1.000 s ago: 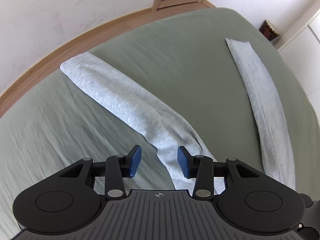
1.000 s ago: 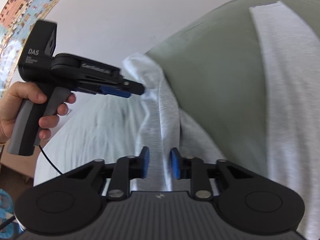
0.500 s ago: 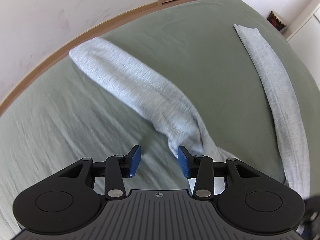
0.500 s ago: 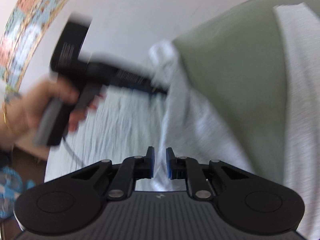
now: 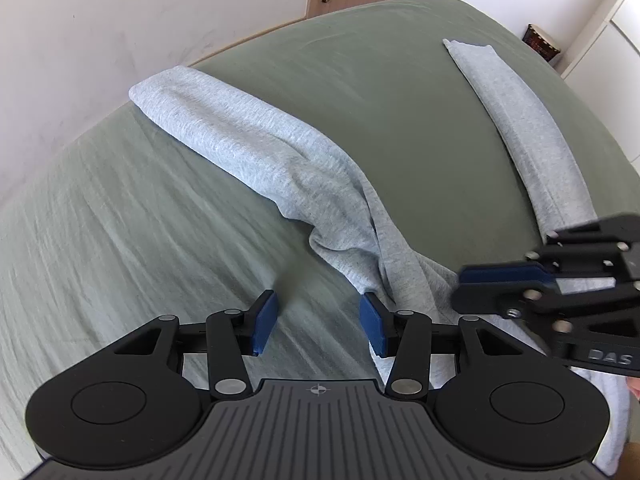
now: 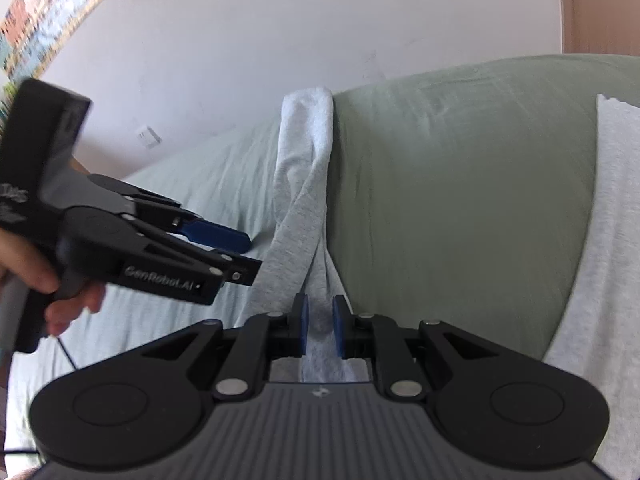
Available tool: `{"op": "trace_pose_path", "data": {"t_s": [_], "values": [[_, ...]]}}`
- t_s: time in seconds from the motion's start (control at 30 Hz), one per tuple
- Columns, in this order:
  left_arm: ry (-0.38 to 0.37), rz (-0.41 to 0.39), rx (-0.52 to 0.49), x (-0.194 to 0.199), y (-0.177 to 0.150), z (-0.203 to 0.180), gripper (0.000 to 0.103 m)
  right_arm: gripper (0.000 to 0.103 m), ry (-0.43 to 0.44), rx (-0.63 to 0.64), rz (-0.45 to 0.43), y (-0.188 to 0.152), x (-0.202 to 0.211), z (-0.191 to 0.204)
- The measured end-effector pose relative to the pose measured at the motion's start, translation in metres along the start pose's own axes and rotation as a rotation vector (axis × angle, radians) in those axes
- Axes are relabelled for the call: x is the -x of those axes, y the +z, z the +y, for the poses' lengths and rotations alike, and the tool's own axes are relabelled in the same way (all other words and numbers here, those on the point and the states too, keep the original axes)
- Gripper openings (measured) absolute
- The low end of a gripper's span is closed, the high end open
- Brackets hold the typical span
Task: Fold clothes
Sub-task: 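Grasp the folded leg with the right gripper while the left gripper grasps it too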
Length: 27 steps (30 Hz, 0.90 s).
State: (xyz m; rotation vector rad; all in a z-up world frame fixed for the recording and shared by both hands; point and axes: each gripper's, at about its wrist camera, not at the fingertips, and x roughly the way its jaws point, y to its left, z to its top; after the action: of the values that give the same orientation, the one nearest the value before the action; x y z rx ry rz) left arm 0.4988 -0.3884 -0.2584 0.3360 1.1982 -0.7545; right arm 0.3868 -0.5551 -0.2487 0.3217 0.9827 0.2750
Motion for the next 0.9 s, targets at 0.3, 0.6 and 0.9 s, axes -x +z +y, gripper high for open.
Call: {"op": "trace_pose_path", "data": {"t_s": [0.3,0.6,0.9], "values": [[-0.092,0.000,0.083,0.010,-0.005,-0.005,0.044,0.003,-0.053,-0.040,-0.019,0.008,0.011,-0.009],[-0.153,-0.041,0.127,0.017,-0.010,-0.015,0.044,0.003,-0.069,-0.198,-0.050,-0.002,0.021,-0.045],[-0.185,-0.025,0.040,0.009,-0.015,-0.043,0.003,0.004,-0.058,-0.213,-0.056,-0.002,0.028,-0.046]]}}
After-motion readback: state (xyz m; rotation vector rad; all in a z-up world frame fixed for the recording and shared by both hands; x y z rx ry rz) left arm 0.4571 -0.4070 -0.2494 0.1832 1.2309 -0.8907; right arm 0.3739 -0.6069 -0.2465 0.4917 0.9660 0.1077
